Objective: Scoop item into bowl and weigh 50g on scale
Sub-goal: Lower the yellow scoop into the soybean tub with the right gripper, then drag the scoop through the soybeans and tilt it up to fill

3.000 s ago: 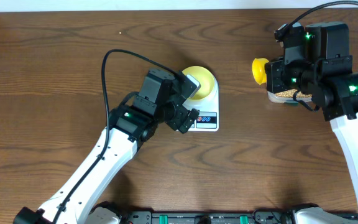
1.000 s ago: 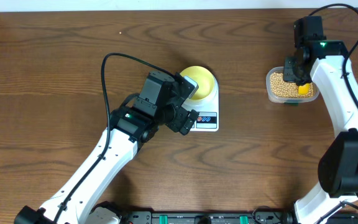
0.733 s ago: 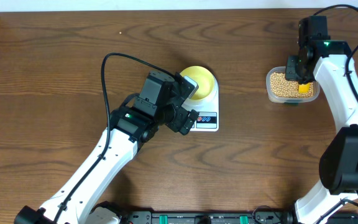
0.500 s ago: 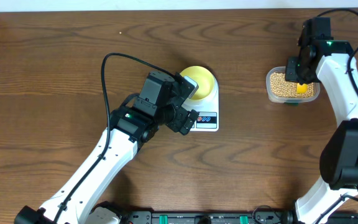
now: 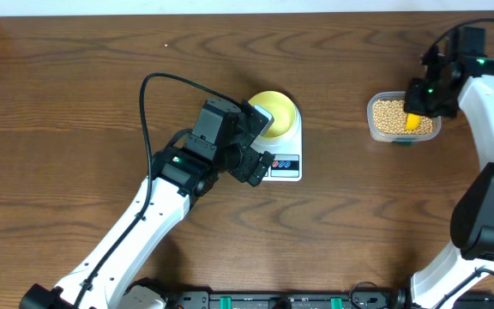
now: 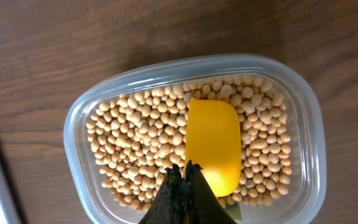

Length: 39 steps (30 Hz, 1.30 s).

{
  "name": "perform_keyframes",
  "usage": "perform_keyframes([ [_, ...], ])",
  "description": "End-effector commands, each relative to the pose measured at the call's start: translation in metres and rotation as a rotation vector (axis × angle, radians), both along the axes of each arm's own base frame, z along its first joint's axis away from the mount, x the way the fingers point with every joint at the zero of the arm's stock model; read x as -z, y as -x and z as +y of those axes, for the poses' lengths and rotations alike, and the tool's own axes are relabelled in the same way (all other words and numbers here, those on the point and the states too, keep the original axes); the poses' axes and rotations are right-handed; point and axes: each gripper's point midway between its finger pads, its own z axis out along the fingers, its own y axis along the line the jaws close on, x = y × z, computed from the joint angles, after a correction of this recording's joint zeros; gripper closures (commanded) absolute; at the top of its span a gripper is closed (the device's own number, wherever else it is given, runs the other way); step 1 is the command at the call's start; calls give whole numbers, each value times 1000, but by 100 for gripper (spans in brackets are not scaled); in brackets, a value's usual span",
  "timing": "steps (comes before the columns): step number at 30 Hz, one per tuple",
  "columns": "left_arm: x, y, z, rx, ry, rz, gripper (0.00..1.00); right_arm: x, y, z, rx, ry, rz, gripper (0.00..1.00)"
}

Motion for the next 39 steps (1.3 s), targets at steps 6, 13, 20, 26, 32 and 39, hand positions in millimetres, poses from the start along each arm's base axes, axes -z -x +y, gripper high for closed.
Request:
perform_keyframes([
  [6,5,2,1,2,2,21,7,26,11,16,-41,-251,-12,99],
  [13,5,2,1,2,2,21,7,41,27,18,-16,-362,4,99],
  [20,5,2,1,2,1,20,7,41,27,11,1,-362,2,99],
  [26,5,2,1,2,2,21,7,37,30,9,22,-424,-5,99],
  [32,5,2,1,2,2,21,7,37,31,-5,55,-424,-12,99],
  [39,5,2,1,2,1,20,7,35,35,-15,89,-447,-12,99],
])
